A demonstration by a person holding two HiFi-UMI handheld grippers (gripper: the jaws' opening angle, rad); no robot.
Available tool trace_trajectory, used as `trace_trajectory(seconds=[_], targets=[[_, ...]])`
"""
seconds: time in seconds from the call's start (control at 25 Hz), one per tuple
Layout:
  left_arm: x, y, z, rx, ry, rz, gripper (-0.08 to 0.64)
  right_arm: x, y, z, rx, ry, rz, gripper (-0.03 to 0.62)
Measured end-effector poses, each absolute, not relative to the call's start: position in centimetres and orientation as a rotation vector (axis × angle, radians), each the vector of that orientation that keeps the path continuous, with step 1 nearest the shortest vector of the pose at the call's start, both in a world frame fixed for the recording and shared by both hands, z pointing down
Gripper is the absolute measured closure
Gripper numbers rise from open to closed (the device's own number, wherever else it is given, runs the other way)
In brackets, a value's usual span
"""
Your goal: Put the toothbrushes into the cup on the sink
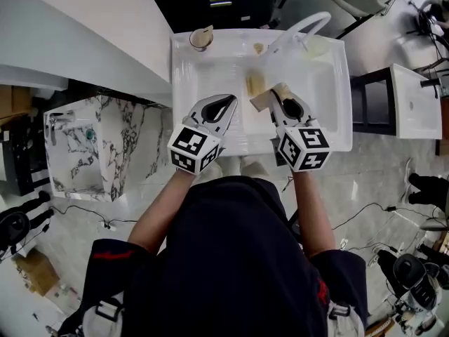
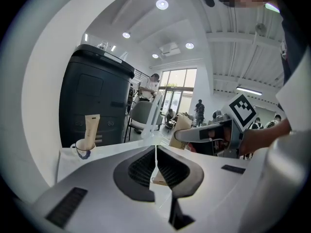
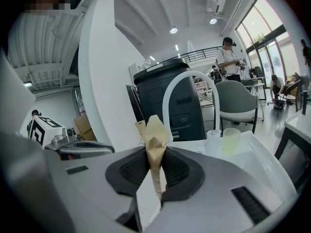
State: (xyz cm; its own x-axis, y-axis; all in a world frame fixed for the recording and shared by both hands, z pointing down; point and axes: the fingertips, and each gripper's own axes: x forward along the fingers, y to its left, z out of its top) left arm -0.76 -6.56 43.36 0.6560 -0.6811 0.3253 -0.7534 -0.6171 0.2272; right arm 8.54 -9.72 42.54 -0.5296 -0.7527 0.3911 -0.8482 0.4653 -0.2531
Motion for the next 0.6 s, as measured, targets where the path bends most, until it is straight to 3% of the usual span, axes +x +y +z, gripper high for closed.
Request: trace_trajectory(seconds=[0.6], targets=[[6.1,-9.5,44.4,2.537,-1.084,0.326,0.537,14.6,-12.3,44.0,1.402,-2.470,0.678,0.509]])
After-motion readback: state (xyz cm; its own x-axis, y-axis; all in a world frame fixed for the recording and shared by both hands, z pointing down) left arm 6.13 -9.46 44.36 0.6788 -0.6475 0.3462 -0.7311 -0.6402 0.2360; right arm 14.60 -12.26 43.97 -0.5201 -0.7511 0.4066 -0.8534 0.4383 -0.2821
